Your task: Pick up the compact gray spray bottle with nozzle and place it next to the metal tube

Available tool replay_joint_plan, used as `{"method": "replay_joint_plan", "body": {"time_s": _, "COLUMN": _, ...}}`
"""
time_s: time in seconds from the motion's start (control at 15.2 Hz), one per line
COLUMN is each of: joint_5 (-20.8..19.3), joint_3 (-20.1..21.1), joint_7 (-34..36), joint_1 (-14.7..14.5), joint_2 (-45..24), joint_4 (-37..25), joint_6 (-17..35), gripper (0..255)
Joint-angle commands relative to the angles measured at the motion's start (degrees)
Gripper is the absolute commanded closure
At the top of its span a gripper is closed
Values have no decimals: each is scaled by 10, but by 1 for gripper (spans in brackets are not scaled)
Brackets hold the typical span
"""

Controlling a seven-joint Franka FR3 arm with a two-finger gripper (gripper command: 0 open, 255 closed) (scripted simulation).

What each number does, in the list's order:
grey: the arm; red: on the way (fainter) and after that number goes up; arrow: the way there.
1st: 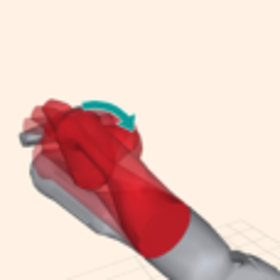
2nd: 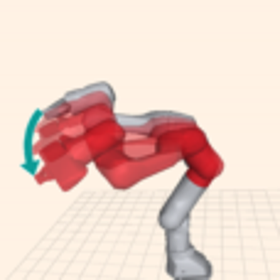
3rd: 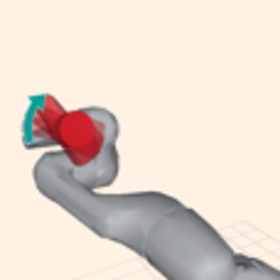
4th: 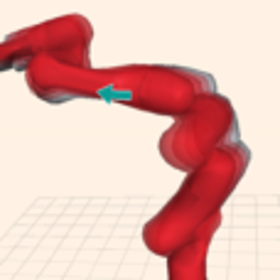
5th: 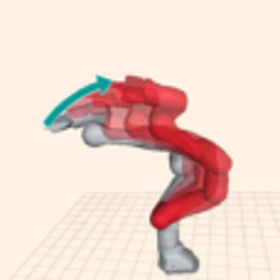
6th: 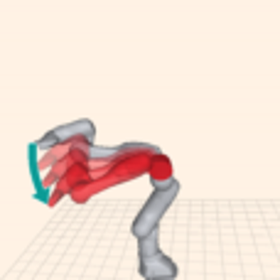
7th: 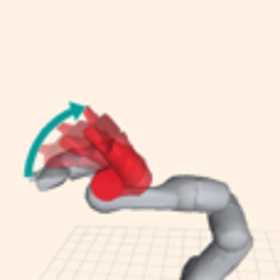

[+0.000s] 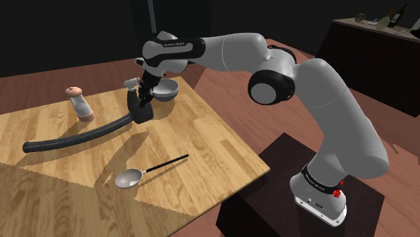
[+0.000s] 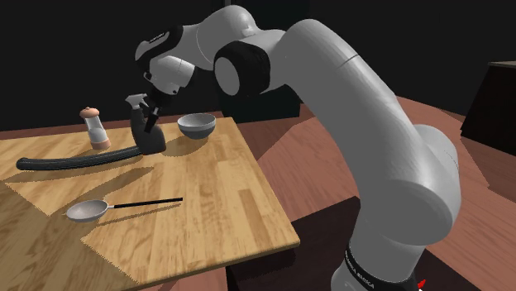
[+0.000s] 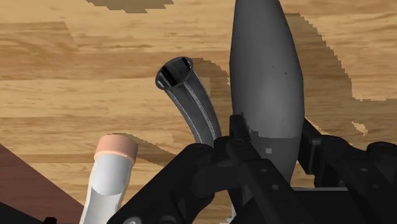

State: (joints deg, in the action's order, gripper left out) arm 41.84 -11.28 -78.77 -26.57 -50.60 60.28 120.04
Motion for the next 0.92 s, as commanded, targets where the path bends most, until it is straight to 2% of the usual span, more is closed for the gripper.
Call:
{"method": "replay_joint_plan", "body": {"time_s": 0.0, "joint_5": 3, "joint_3": 2, "joint_7": -6, "joint_1": 1, "joint_2": -7, "joint_4": 2, "joint_6": 9, "gripper": 255}}
{"method": "replay_joint_plan", "body": {"time_s": 0.66, "joint_5": 7, "joint_3": 5, "joint_7": -14, "joint_1": 1, "joint_2": -15, "joint_4": 8, "joint_6": 21, "gripper": 255}}
{"method": "replay_joint_plan", "body": {"time_s": 0.73, "joint_5": 7, "joint_3": 5, "joint_7": -14, "joint_1": 1, "joint_2": -15, "joint_4": 8, "joint_6": 21, "gripper": 0}}
{"method": "replay_joint_plan", "body": {"time_s": 0.86, "joint_5": 7, "joint_3": 5, "joint_7": -14, "joint_1": 1, "joint_2": -15, "joint_4": 8, "joint_6": 21, "gripper": 0}}
